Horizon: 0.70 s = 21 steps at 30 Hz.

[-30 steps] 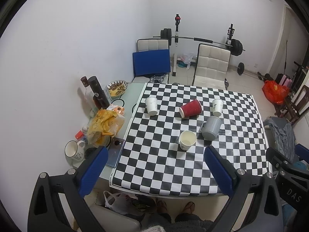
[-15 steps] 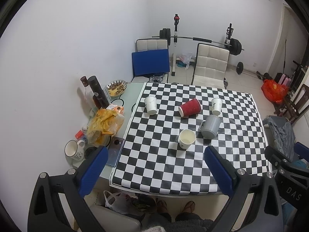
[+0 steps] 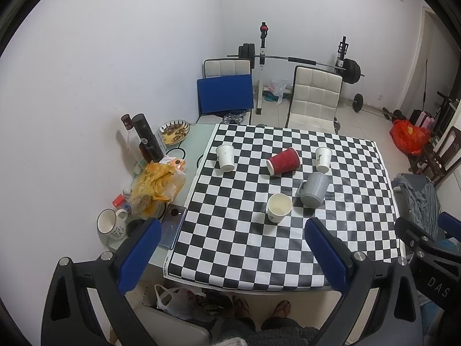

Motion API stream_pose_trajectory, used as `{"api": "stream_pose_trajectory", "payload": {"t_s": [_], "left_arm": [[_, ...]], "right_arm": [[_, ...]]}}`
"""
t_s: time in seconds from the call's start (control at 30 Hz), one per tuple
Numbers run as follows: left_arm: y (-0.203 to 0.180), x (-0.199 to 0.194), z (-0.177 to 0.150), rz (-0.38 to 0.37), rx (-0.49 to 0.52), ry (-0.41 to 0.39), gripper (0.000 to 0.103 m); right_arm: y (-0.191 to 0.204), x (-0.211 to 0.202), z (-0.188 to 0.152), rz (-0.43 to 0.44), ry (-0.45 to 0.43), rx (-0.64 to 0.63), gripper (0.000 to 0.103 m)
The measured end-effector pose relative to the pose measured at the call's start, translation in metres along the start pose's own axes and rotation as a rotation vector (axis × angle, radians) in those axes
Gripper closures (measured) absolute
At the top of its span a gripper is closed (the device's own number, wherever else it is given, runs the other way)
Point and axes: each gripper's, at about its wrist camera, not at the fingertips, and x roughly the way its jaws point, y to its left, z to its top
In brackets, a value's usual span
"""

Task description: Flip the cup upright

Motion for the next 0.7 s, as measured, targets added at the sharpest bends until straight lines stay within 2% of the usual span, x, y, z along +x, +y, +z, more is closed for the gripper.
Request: {"api": "stream_pose_trajectory", "payload": {"t_s": [0.7], "left_arm": [[-0.0004,-0.0008,-0.0021,0.001,-0.004,0.0,0.001]], "right_arm": [[-0.0013,-0.0018,-0.0009,0.004,-0.001,-0.004,0.01]]}}
